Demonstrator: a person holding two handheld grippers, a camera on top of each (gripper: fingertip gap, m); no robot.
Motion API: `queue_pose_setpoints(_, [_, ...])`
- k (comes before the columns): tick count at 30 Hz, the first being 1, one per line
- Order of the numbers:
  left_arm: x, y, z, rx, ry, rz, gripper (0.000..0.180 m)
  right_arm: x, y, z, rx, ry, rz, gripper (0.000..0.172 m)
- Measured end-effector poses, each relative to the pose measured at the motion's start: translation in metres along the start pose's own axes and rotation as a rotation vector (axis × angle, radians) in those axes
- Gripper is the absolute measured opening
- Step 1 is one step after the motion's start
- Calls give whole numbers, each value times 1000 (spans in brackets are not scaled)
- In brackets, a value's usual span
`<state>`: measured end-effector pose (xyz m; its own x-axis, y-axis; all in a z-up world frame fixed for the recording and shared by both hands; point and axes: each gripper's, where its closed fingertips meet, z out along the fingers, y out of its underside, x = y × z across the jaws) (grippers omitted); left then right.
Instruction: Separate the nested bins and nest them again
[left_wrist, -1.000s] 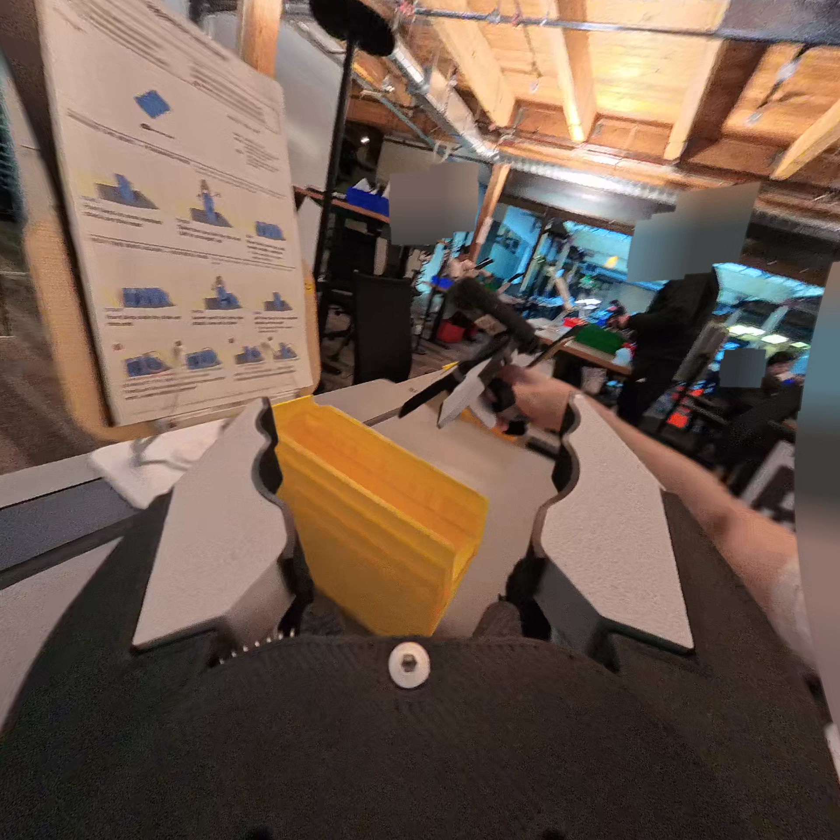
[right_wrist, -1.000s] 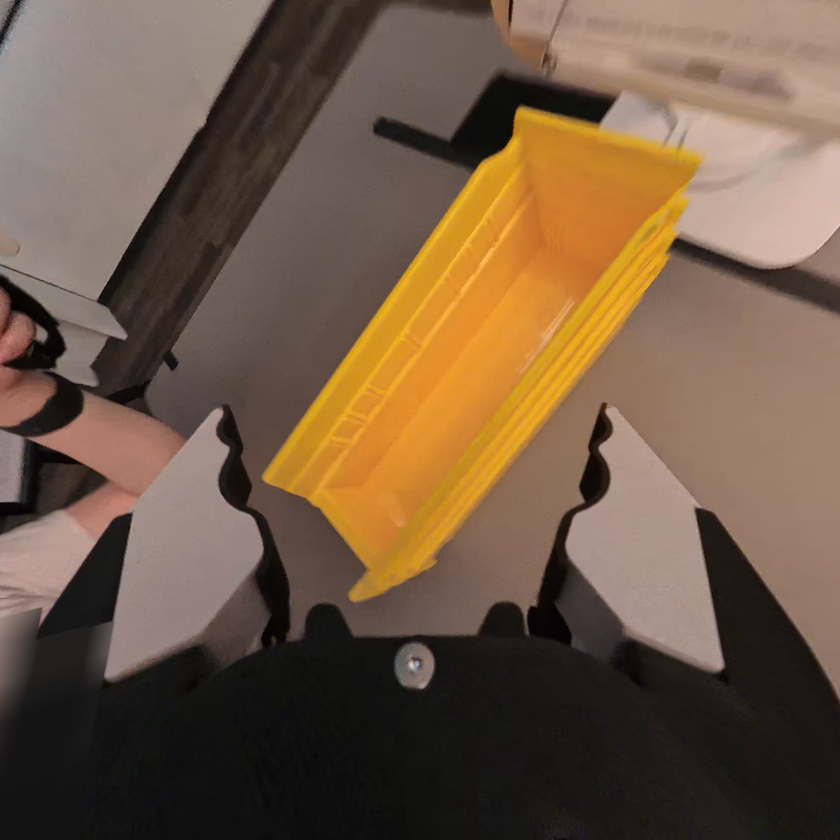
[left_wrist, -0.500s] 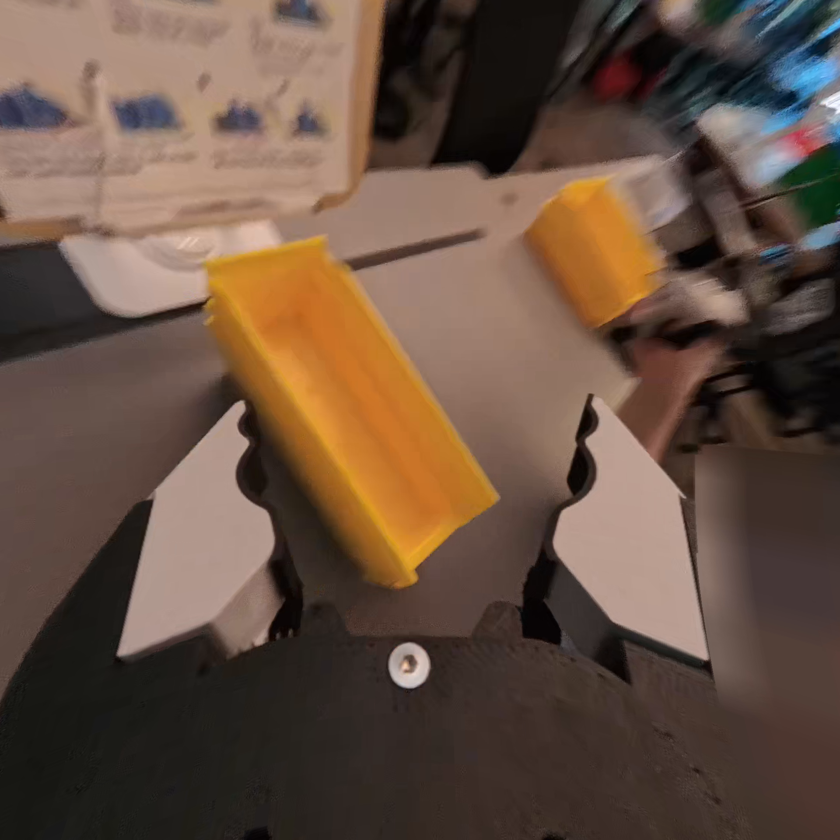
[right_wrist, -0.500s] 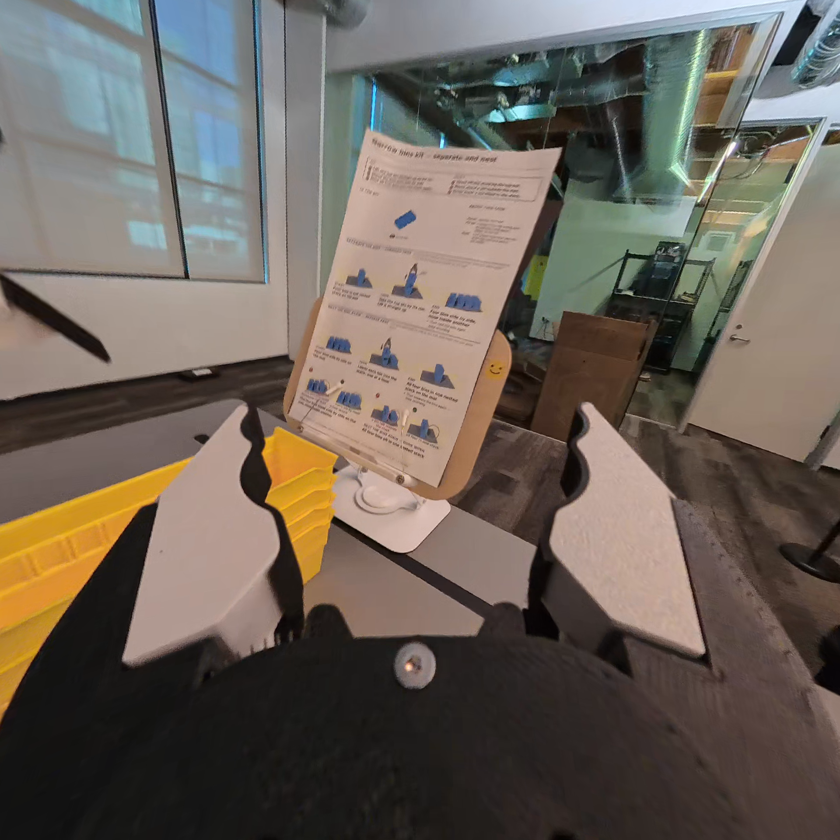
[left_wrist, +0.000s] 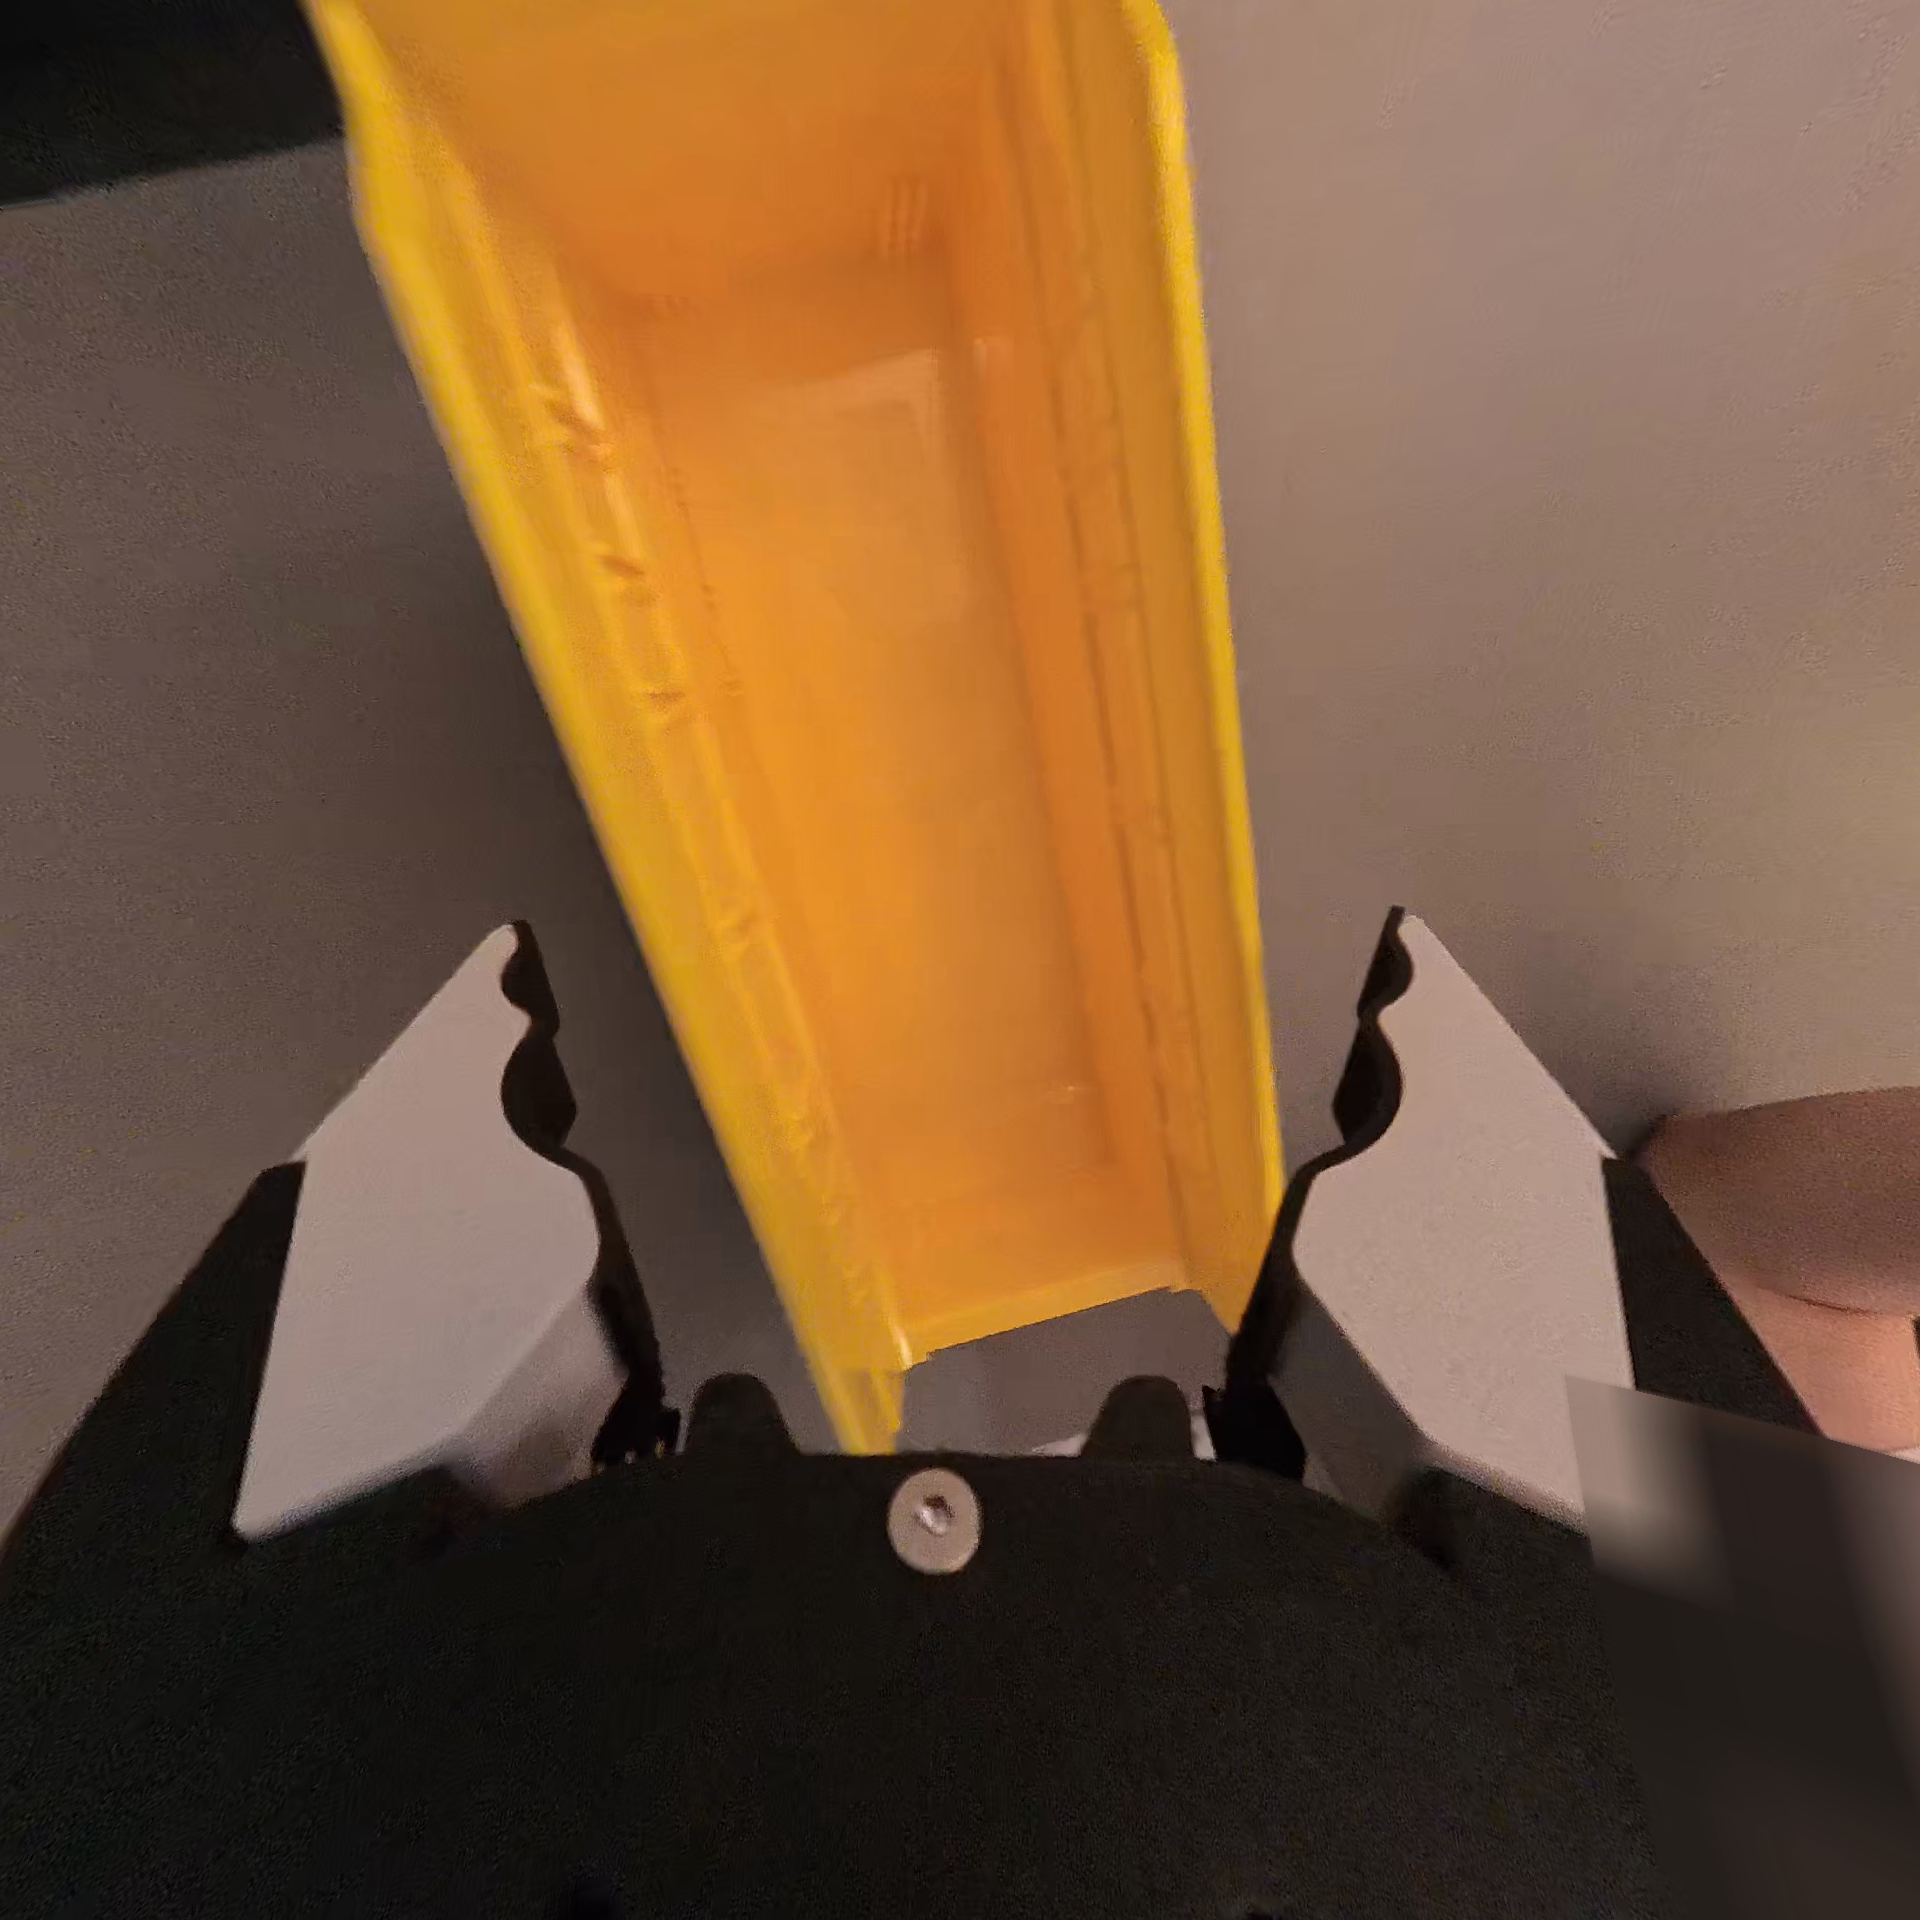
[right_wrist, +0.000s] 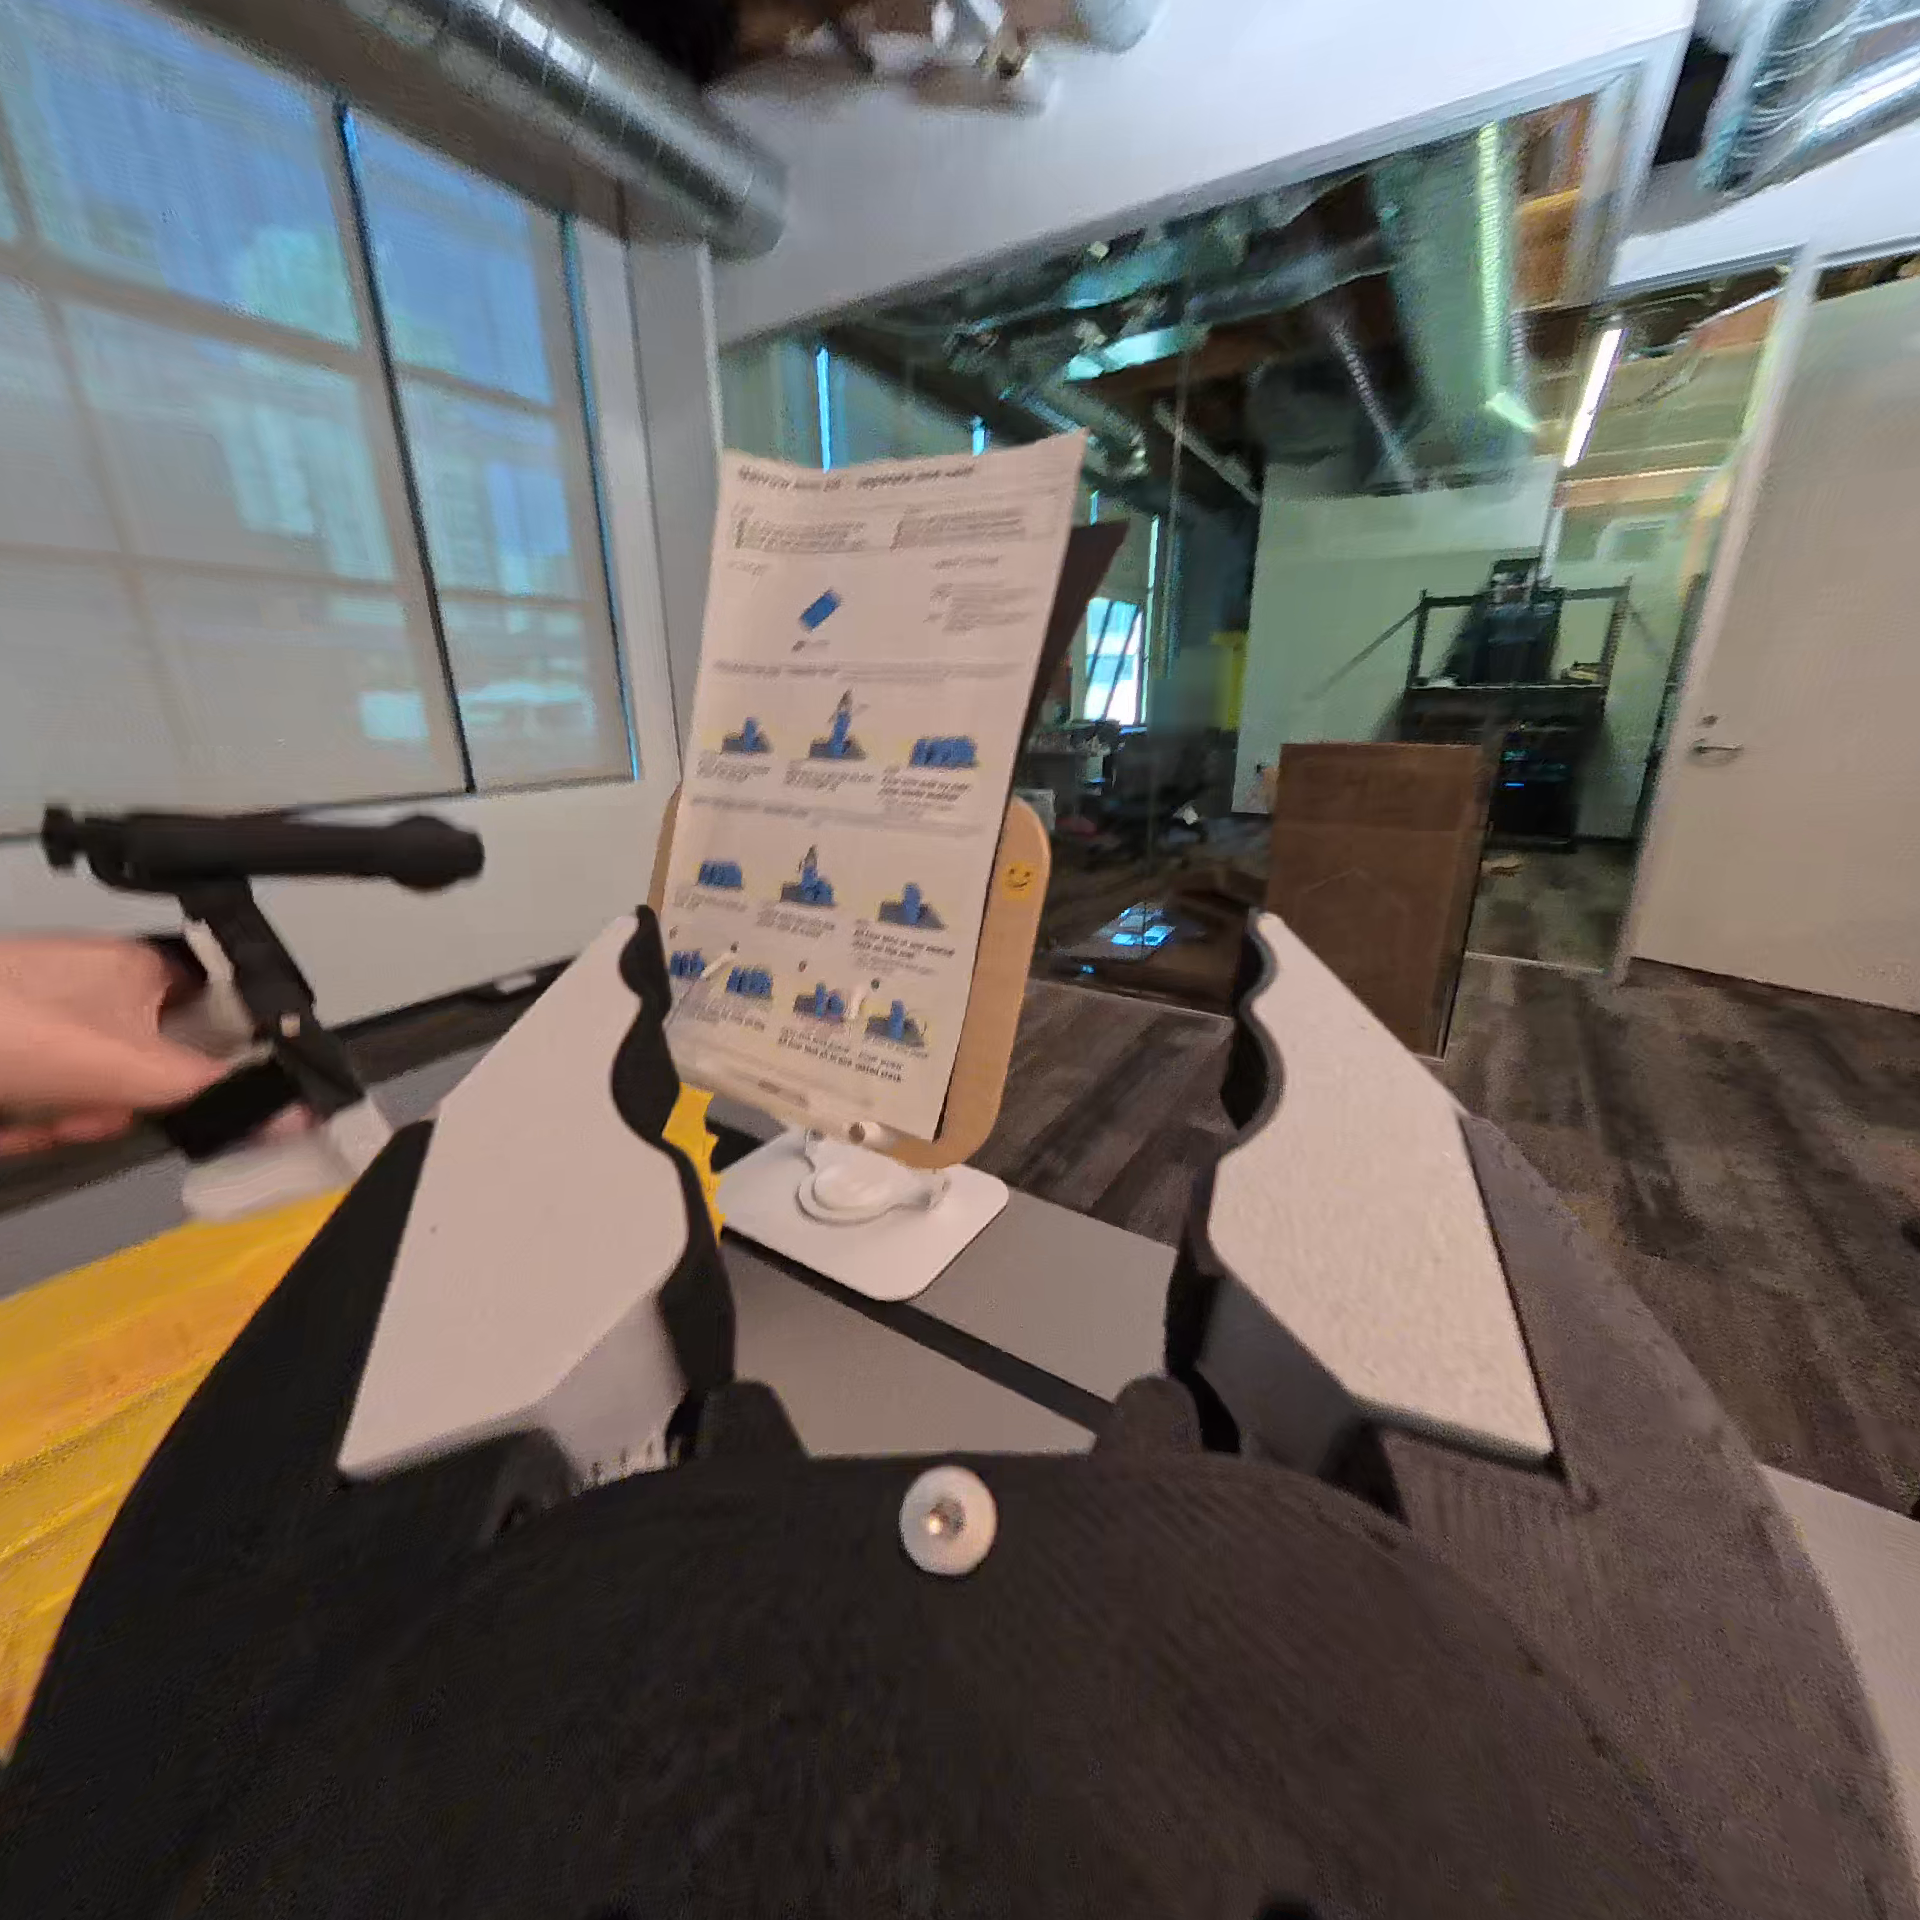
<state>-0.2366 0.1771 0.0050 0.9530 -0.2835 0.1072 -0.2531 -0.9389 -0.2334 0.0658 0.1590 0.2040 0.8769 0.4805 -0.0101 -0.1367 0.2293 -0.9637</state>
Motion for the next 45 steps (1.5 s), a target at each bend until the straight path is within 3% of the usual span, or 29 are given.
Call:
queue_pose_setpoints(4, [7,6,17,-57,-93,46,148,7,2,-4,1,-40,200,107])
queue_pose_setpoints(8, [-4,6,20,-81,-171,33,132,8,11,-5,-43,-89,308,107])
queue_pose_setpoints(18, [-6,9,22,-168,-218,14,130,9,17,-7,-81,-108,352,106])
queue_pose_setpoints(22, [-5,8,20,-184,-237,46,118,8,13,-10,-65,-136,382,105])
queue_pose_setpoints(28, [2,15,17,-237,-245,77,115,12,8,-15,-37,-156,437,103])
queue_pose_setpoints(45, [6,18,8,-289,-272,32,110,15,32,-3,-119,-157,467,102])
